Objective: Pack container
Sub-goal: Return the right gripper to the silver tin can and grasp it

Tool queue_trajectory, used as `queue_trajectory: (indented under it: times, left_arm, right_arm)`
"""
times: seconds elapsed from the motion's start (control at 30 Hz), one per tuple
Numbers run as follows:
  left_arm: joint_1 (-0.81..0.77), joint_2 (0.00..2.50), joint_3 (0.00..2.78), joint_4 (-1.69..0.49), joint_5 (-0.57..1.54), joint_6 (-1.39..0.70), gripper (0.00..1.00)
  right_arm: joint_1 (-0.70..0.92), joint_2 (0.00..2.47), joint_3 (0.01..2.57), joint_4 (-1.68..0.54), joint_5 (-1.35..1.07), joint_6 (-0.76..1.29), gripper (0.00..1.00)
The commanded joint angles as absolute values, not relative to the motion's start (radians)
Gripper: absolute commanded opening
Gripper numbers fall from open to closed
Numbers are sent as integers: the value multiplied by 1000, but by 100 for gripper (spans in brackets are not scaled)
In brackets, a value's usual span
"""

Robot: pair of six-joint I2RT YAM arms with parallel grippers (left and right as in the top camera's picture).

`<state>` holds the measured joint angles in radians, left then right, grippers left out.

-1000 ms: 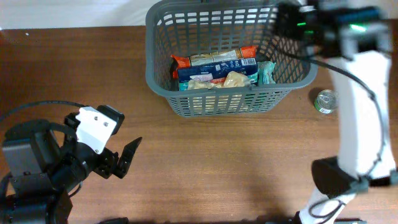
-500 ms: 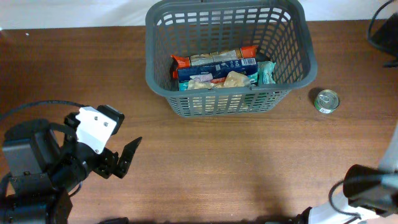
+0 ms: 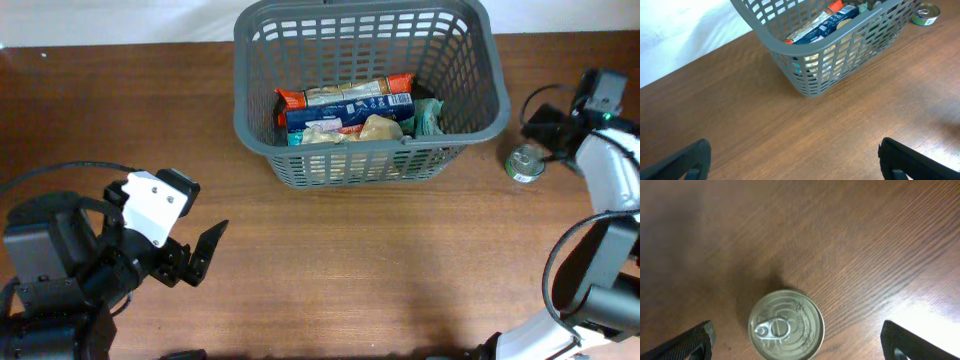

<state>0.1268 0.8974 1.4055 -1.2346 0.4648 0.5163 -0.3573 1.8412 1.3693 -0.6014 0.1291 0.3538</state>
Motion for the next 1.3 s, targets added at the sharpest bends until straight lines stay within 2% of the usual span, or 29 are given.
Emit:
queue_trajectory:
  times: [0.0,0.2,1.27]
  left_arm:
    - [134,894,1415,-1235,482,533,99]
    - [134,894,1415,-1235,482,533,99]
    - [134,894,1415,-1236,482,533,99]
  right_arm:
    - [-340,1843,1299,-546,115,336,99]
    - [-307,1847,1239,-477,115,294,99]
    - [-309,2004,1237,-410,142,307,99]
